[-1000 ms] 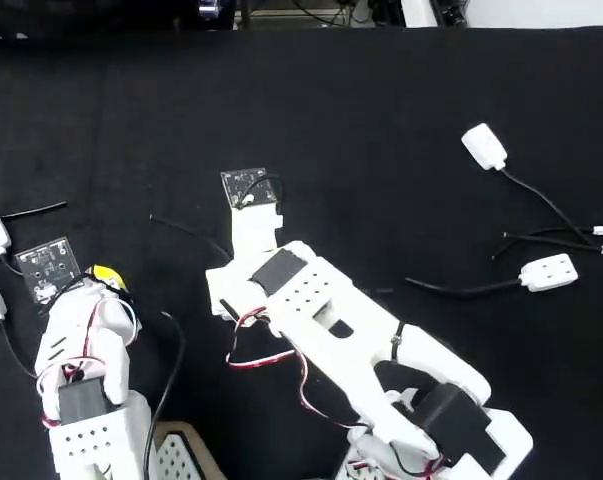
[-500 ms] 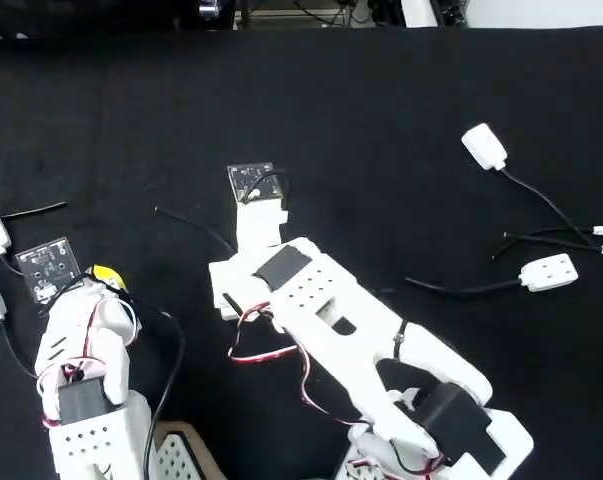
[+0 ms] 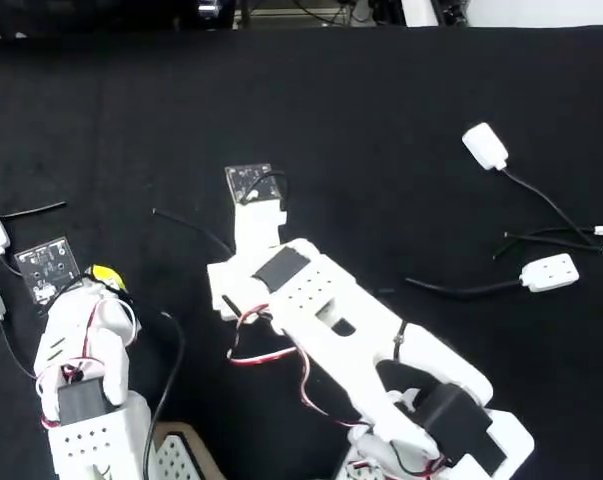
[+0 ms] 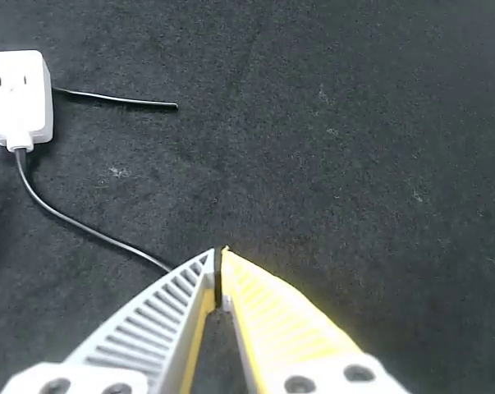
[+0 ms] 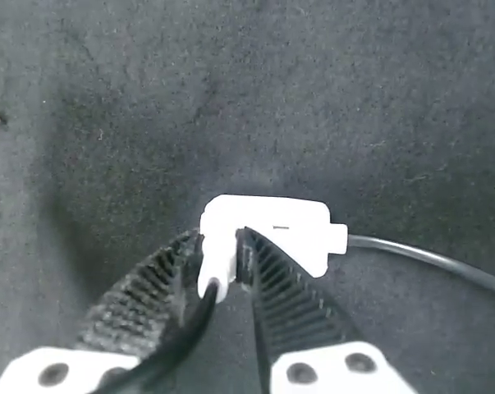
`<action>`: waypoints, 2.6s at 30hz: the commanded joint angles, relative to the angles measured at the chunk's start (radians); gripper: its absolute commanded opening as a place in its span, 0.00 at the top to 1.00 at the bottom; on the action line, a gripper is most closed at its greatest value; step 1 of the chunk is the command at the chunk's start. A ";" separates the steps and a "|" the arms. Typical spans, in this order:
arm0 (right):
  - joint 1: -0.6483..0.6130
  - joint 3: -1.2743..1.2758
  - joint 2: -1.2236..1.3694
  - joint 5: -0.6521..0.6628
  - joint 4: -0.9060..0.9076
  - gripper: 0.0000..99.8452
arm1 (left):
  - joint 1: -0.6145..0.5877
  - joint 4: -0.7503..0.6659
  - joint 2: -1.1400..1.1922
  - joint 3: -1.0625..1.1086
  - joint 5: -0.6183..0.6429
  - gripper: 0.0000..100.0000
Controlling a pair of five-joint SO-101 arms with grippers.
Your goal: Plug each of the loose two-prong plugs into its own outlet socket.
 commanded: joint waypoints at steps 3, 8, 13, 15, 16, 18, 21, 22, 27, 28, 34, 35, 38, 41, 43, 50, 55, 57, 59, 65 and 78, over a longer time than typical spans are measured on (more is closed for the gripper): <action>-0.003 0.005 -0.002 -0.006 0.009 0.99 | 0.002 0.000 -0.008 0.016 -0.003 0.97; -0.003 0.024 -0.004 -0.005 0.002 0.99 | 0.002 0.000 -0.008 0.016 -0.003 0.97; -0.003 0.025 -0.004 -0.005 0.002 0.99 | 0.002 0.000 -0.008 0.016 -0.003 0.97; -0.008 0.025 -0.002 -0.005 0.002 0.99 | 0.002 0.000 -0.008 0.016 -0.003 0.97; -0.008 0.027 -0.002 -0.006 0.002 0.99 | 0.002 0.000 -0.008 0.016 -0.003 0.97; -0.008 0.042 -0.002 -0.006 -0.011 0.99 | 0.002 0.000 -0.008 0.016 -0.003 0.97; -0.003 0.067 -0.002 -0.003 -0.038 0.99 | 0.002 0.000 -0.008 0.016 -0.003 0.97; -0.003 0.070 -0.002 -0.003 -0.038 0.99 | 0.002 0.000 -0.008 0.016 -0.003 0.97; 0.051 0.073 -0.002 -0.002 -0.034 0.99 | 0.002 0.000 -0.008 0.016 -0.005 0.97; 0.072 0.073 -0.002 0.000 -0.032 0.99 | 0.002 0.000 -0.008 0.016 -0.005 0.97; 0.170 0.081 -0.002 0.044 0.009 0.99 | 0.002 0.000 -0.008 0.016 -0.005 0.97; 0.189 0.085 -0.002 0.057 0.012 0.99 | 0.002 0.000 -0.008 0.016 -0.005 0.97; 0.232 0.105 -0.004 0.083 0.015 0.99 | 0.002 0.000 -0.008 0.016 -0.005 0.97; 0.265 0.137 -0.007 0.112 0.015 0.99 | 0.002 0.000 -0.008 0.016 -0.005 0.97; 0.290 0.153 -0.010 0.133 0.015 0.99 | 0.002 0.000 -0.008 0.016 -0.005 0.97; 0.385 0.154 -0.012 0.224 0.086 0.99 | 0.002 0.000 -0.008 0.016 -0.005 0.97; 0.405 0.154 -0.012 0.250 0.126 0.99 | 0.002 0.000 -0.008 0.016 -0.005 0.97; 0.393 0.150 -0.012 0.250 0.129 0.99 | 0.002 0.000 -0.008 0.016 -0.003 0.97; 0.365 0.143 -0.012 0.247 0.133 0.99 | 0.002 0.000 -0.008 0.016 -0.003 0.97; 0.249 0.139 -0.002 0.213 0.130 0.99 | 0.002 0.000 -0.008 0.016 0.000 0.97; 0.227 0.111 0.249 0.212 0.084 0.99 | 0.088 0.000 -0.005 0.016 -0.005 0.97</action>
